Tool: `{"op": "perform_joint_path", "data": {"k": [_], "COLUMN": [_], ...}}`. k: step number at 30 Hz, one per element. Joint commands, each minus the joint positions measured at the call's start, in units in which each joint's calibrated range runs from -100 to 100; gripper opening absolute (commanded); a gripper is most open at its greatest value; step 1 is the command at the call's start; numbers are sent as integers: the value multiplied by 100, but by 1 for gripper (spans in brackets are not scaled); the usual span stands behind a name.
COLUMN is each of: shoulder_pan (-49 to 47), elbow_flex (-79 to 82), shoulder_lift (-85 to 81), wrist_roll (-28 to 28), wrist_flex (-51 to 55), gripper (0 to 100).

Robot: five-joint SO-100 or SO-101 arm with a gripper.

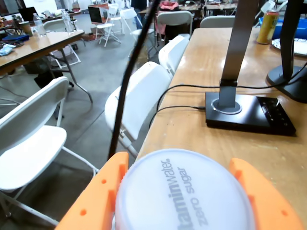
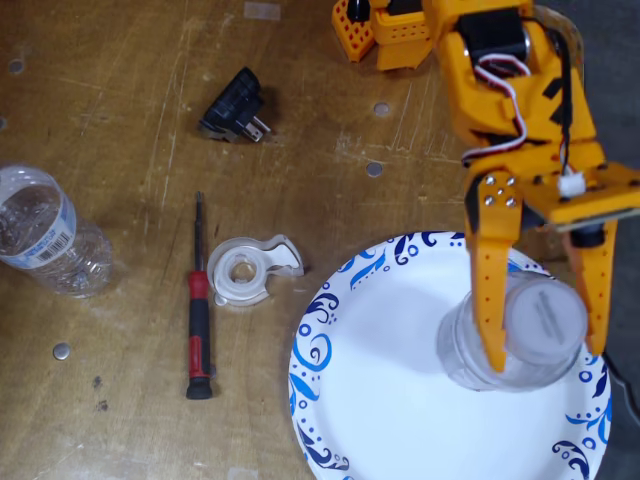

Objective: Move the bottles to the plate

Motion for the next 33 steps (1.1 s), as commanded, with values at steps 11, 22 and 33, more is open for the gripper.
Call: {"op": "perform_joint_path", "data": {"k": [11,22,33], "shoulder_pan": [-384,-384,-417], "elbow_flex": [83,1551,2470], "shoulder_lift": [284,242,292], "wrist_roll": [-41,0,6], "wrist_flex": [-661,-2349,-3333], "gripper": [6,6,6]}}
